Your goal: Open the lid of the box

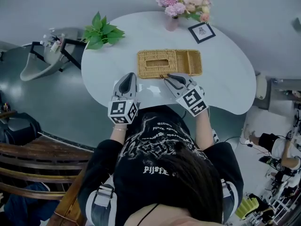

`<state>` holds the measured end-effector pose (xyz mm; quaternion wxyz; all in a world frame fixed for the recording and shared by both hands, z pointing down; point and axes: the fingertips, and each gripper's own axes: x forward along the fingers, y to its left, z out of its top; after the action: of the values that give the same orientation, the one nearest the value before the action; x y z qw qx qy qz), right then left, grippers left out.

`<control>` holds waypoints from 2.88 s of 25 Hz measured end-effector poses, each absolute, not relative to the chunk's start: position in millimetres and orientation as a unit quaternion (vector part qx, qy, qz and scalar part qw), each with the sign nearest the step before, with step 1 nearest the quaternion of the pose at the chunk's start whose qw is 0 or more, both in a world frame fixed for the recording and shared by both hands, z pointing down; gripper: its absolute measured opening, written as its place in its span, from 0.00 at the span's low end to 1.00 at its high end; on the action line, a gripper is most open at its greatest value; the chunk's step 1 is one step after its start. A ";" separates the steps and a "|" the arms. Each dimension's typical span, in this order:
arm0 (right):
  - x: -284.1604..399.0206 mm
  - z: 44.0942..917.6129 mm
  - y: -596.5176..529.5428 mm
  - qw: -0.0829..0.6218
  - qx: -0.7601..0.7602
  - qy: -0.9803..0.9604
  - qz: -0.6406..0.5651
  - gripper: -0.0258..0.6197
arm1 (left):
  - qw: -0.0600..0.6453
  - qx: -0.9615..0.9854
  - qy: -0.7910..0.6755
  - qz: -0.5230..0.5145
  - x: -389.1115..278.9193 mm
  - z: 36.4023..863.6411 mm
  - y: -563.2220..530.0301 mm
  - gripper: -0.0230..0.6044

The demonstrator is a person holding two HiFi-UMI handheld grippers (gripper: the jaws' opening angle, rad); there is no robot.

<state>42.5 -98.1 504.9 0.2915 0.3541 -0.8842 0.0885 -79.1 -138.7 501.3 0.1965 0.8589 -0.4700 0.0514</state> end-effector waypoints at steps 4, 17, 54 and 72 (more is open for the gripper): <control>35.8 516.6 -94.6 0.346 0.295 -0.888 0.065 0.21 | 0.202 0.846 -0.491 0.050 -82.8 504.0 -145.8 0.08; 31.5 535.5 -99.5 0.404 0.238 -0.883 0.020 0.22 | 0.192 0.831 -0.518 0.065 -80.1 511.8 -148.3 0.08; 36.0 484.2 -128.8 0.415 0.220 -0.877 -0.100 0.09 | 0.213 0.826 -0.518 0.061 -82.5 526.9 -164.6 0.08; 38.8 427.4 -185.1 0.401 0.251 -0.862 -0.183 0.09 | 0.221 0.818 -0.528 0.059 -83.3 531.4 -166.6 0.08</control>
<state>38.8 -185.1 427.4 0.4008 0.2505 -0.8620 -0.1831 -83.3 -166.6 531.4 0.2207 0.8178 -0.5282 0.0589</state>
